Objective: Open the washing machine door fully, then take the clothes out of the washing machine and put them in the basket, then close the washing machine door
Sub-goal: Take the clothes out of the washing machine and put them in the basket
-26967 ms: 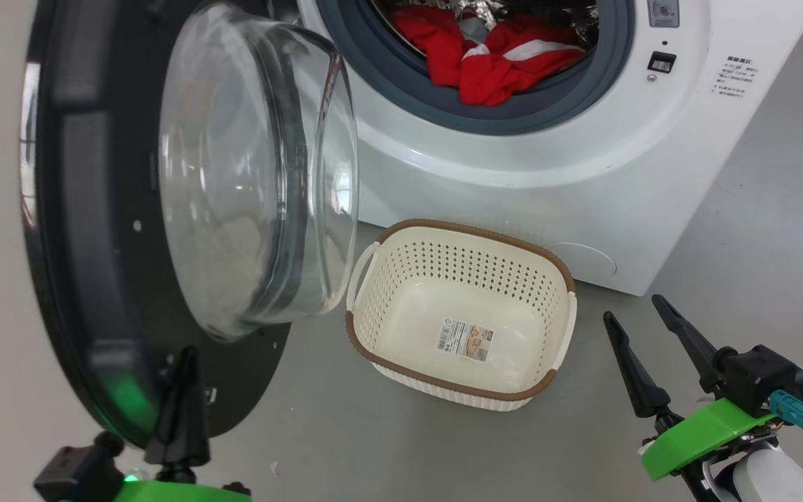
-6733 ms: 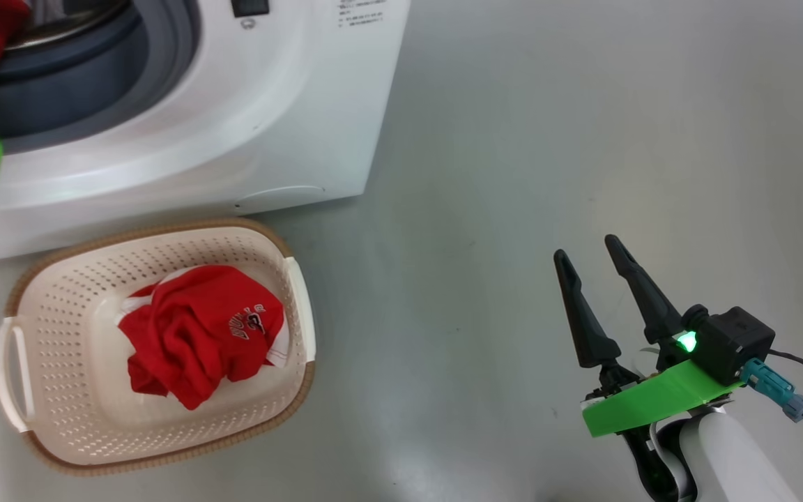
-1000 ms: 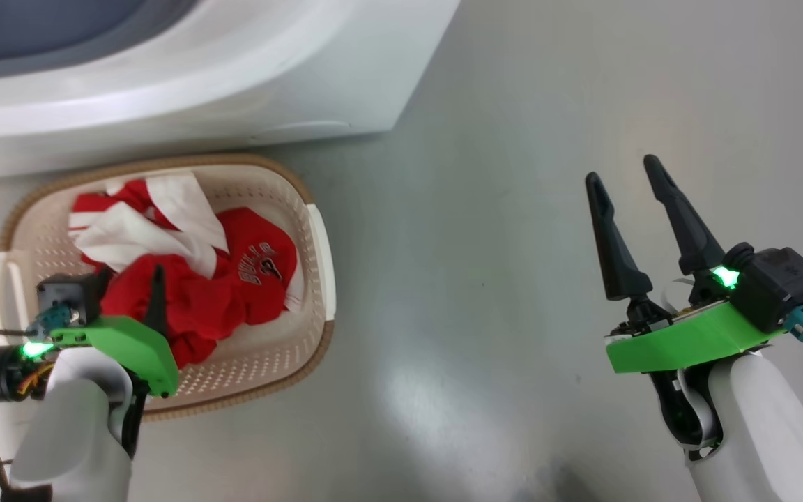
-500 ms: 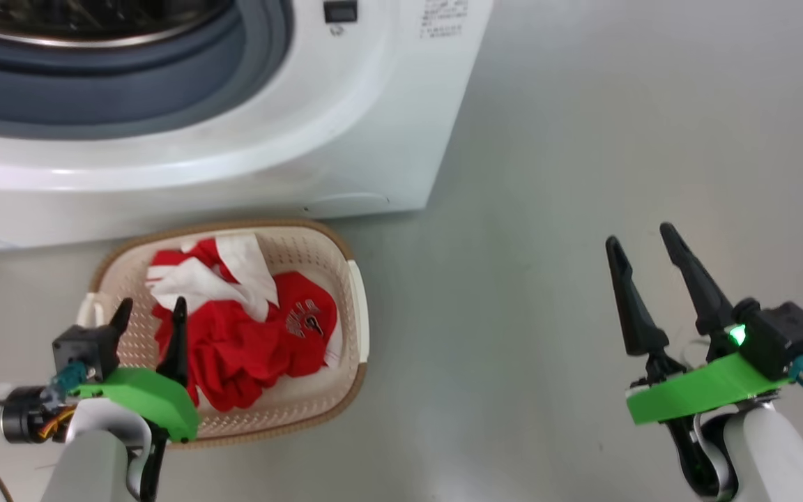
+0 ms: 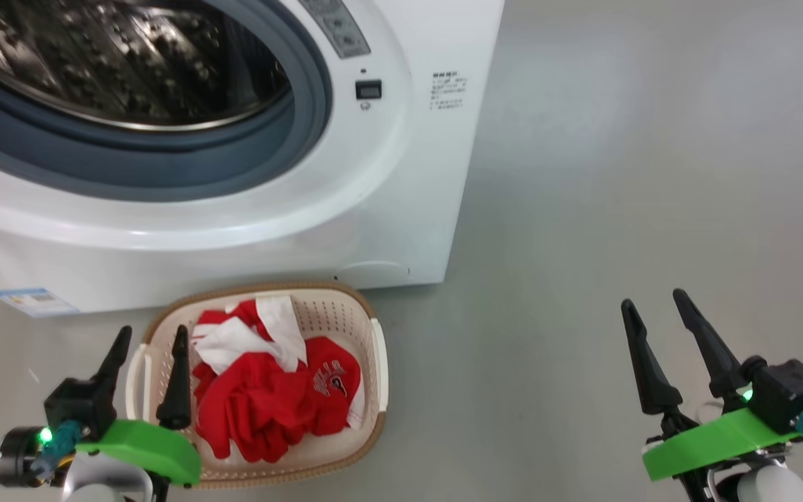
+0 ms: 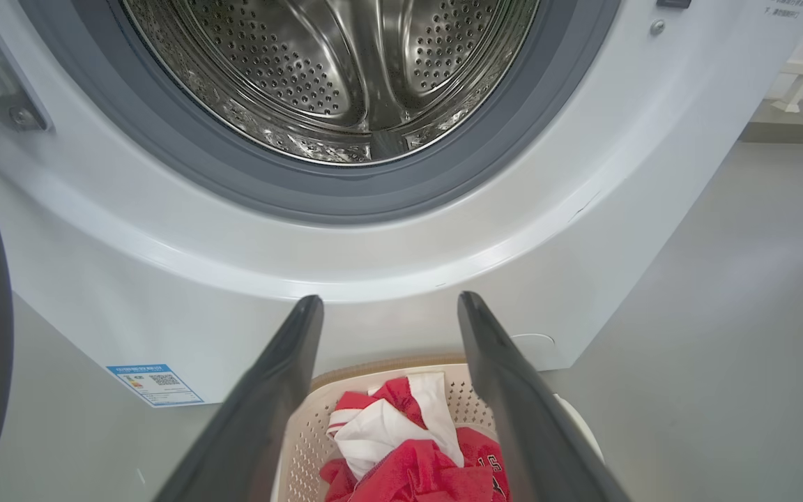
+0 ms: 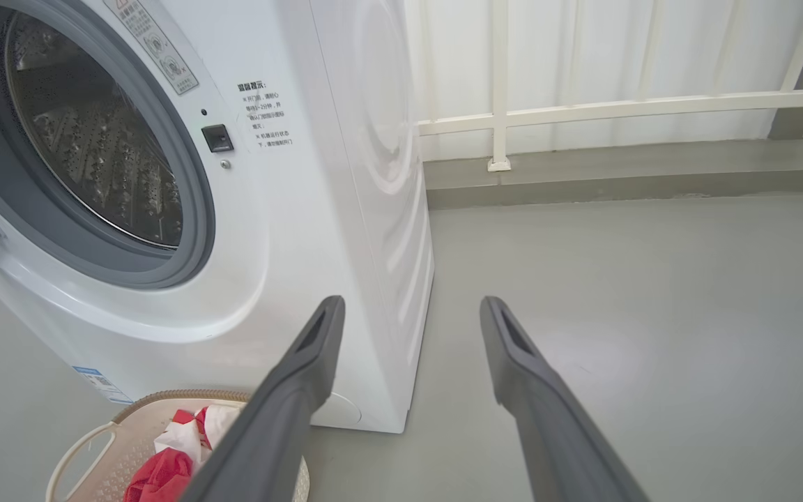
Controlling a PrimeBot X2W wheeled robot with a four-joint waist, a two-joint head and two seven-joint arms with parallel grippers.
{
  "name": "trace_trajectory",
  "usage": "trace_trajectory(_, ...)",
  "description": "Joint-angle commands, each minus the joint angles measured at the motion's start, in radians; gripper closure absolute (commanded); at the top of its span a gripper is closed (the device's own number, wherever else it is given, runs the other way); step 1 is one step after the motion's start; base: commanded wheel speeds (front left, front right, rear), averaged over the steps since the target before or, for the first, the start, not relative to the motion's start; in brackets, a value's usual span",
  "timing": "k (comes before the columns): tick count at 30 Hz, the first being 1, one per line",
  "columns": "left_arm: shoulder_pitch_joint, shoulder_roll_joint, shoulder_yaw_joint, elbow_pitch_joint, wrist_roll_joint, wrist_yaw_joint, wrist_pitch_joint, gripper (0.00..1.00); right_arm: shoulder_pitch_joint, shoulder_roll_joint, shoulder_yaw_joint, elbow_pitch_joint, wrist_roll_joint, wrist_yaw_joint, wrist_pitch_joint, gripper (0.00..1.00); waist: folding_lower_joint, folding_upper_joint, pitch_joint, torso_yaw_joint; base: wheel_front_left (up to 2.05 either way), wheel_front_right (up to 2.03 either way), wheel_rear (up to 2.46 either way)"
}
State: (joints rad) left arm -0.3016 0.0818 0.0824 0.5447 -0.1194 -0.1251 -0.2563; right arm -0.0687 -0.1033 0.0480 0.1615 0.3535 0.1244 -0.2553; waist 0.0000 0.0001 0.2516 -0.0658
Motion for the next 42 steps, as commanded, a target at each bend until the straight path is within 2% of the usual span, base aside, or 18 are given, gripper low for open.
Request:
trace_trajectory(1,0.030,0.020,0.040,-0.060,0.014,-0.005,-0.006,0.00,0.017,-0.017,0.016,-0.023,0.009,0.006,-0.006,0.00,0.0000,-0.0001,-0.056,0.009,0.00,0.00,0.00)
trace_trajectory(8,0.107,0.009,0.054,-0.187,0.021,-0.005,-0.006,0.00,0.065,-0.026,0.006,-0.033,0.011,0.006,-0.006,0.00,0.0000,-0.0001,-0.111,0.012,0.00,0.00,0.00)
trace_trajectory(23,0.266,-0.015,0.082,-0.371,0.029,-0.006,-0.006,0.00,0.135,-0.039,-0.010,-0.057,0.014,0.006,-0.006,0.00,0.0000,-0.0001,-0.188,0.002,0.00,0.00,0.00)
trace_trajectory(30,0.321,-0.021,0.096,-0.418,0.021,-0.006,-0.006,0.00,0.152,-0.038,-0.028,-0.071,0.014,0.006,-0.006,0.00,0.0000,-0.0001,-0.191,0.001,0.00,0.00,0.00)
trace_trajectory(42,0.316,-0.026,0.089,-0.433,0.018,-0.006,-0.006,0.00,0.144,-0.033,-0.035,-0.076,0.012,0.006,-0.006,0.00,0.0000,-0.0001,-0.177,0.001,0.00,0.00,0.00)
